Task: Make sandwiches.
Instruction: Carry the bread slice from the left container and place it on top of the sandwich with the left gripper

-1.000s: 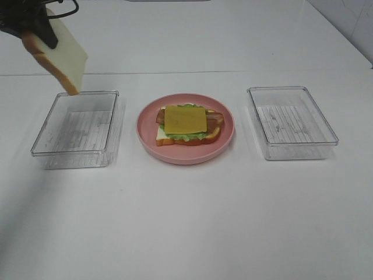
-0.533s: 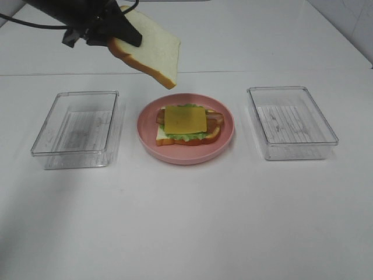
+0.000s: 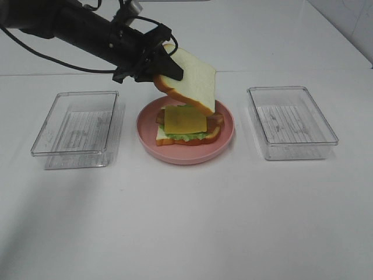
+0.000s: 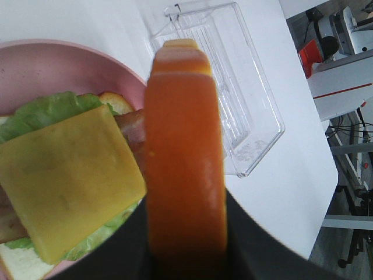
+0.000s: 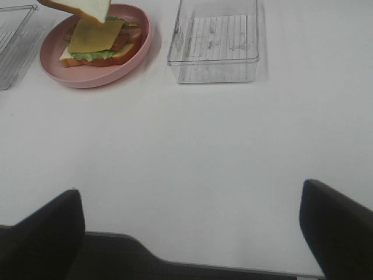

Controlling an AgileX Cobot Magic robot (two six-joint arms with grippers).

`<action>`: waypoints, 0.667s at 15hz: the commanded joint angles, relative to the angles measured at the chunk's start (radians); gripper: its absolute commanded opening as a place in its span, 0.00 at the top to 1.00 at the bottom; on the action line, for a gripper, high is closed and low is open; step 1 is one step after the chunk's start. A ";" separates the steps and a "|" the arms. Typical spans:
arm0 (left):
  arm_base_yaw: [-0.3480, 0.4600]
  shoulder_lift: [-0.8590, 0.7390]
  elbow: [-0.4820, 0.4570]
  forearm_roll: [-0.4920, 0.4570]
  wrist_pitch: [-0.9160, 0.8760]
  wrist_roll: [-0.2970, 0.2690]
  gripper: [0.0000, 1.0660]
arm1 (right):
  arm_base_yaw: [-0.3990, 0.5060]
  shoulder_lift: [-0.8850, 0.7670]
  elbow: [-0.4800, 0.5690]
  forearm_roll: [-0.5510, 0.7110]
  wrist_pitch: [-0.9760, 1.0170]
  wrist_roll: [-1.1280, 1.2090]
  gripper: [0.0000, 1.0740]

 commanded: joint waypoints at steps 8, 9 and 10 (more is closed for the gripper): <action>-0.022 0.083 0.000 -0.035 -0.018 0.001 1.00 | -0.003 -0.025 0.004 0.005 -0.008 -0.001 0.11; -0.022 0.085 0.000 -0.035 -0.017 0.001 1.00 | -0.003 -0.025 0.004 0.005 -0.008 -0.001 0.11; -0.022 0.085 0.000 -0.033 -0.013 0.001 1.00 | -0.003 -0.025 0.004 0.005 -0.008 -0.001 0.11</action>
